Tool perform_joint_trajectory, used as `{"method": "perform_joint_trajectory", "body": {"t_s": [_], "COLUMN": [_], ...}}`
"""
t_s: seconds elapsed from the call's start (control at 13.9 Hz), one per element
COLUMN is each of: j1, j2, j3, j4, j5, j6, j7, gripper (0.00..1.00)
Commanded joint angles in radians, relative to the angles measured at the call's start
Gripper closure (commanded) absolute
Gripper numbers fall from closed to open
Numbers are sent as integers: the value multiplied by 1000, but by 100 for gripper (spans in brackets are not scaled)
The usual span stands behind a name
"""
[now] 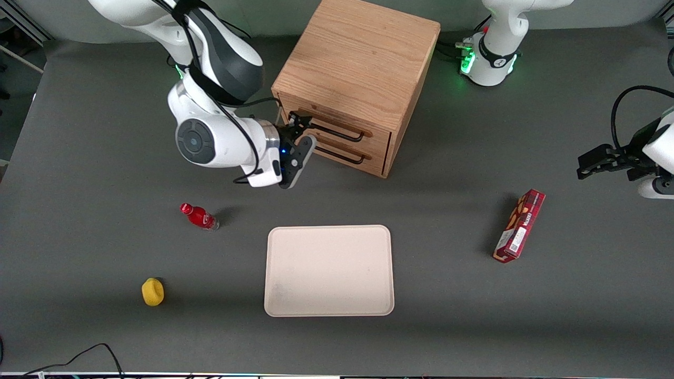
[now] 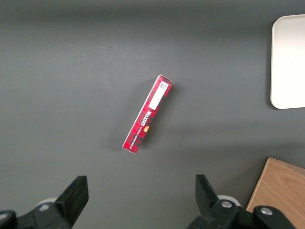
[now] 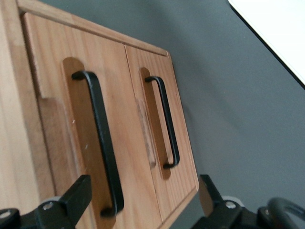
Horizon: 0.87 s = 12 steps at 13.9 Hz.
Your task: Open upper drawer
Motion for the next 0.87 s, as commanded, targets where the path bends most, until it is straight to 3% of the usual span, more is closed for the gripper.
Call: {"method": "perform_joint_trajectory", "body": {"t_s": [0.0, 0.79], "j1": [24, 40], "j2": [42, 80], "j3": [36, 67], "j4": [22, -27], "j5": [-15, -38], "j6": [51, 155], "j7": [59, 111], "gripper": [0, 0]}}
